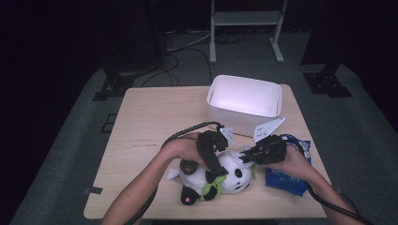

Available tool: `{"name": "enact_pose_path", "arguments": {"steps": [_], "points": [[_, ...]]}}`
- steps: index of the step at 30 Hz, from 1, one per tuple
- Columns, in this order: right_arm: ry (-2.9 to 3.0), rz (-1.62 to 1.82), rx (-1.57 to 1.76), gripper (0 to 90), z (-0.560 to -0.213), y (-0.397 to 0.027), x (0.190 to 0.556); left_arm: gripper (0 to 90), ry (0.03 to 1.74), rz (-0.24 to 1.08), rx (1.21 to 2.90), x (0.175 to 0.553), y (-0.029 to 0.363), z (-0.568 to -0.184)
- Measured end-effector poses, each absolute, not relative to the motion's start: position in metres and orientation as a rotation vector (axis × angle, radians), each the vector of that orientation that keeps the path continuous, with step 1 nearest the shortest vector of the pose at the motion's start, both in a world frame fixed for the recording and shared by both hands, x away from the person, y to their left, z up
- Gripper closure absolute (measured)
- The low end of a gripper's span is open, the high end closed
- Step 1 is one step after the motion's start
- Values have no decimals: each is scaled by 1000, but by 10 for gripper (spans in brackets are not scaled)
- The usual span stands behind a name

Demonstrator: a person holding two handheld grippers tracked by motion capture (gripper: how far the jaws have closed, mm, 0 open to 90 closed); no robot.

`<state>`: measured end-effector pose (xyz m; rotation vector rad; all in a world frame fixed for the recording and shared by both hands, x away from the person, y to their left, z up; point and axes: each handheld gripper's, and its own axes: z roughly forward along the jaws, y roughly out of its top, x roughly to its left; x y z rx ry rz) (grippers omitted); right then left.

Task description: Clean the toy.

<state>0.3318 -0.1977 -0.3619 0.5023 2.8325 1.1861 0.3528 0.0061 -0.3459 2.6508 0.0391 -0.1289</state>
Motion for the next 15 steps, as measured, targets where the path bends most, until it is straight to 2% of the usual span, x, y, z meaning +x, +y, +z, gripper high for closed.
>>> {"name": "enact_pose_path", "arguments": {"steps": [11,12,13,15], "points": [[2833,1158,453,807,-363,-194,328,106,85,-228,2688,366,-14,-362],[2832,1164,439,807,-364,-196,329,166,89,-243,2682,366,-13,-363],[2832,1164,439,807,-364,-196,329,166,84,-250,2683,367,-12,-363],[2830,1170,449,807,-365,-196,329,233,83,-250,2676,367,-10,-363]]}}
